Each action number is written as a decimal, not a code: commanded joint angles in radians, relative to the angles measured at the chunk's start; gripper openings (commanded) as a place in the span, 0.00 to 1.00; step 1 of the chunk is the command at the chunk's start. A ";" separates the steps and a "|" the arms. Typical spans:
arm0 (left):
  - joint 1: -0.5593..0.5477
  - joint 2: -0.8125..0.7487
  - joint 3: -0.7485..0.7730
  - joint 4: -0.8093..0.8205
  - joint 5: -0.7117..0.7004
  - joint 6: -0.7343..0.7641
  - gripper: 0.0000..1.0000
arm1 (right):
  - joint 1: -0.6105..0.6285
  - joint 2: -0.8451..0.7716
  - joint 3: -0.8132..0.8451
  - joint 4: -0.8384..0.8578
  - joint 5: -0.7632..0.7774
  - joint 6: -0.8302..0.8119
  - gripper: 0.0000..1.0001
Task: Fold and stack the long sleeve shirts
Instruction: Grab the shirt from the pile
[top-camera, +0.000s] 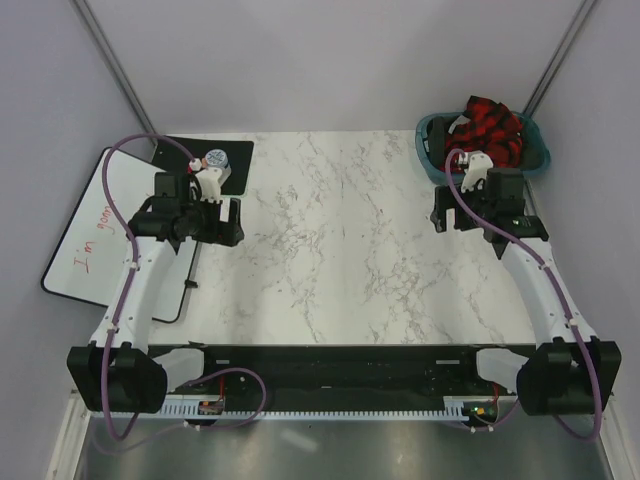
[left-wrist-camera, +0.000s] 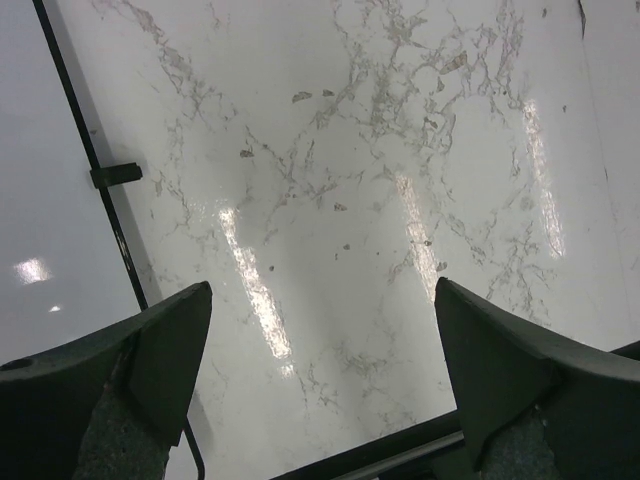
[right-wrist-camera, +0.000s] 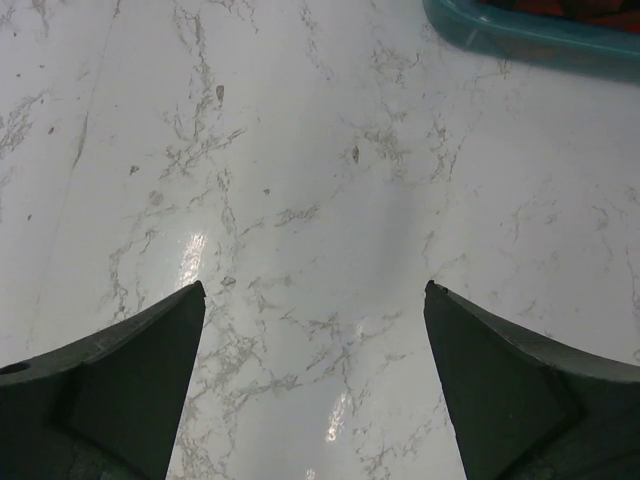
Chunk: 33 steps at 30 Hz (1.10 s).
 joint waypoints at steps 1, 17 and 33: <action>0.003 0.024 0.090 0.020 -0.033 0.006 1.00 | -0.002 0.132 0.157 0.011 0.010 -0.009 0.98; 0.001 0.096 0.207 0.020 0.099 0.078 1.00 | -0.137 0.910 1.117 -0.037 0.119 -0.030 0.98; 0.000 0.183 0.150 0.028 0.102 0.112 1.00 | -0.185 1.209 1.194 0.078 0.284 -0.038 0.98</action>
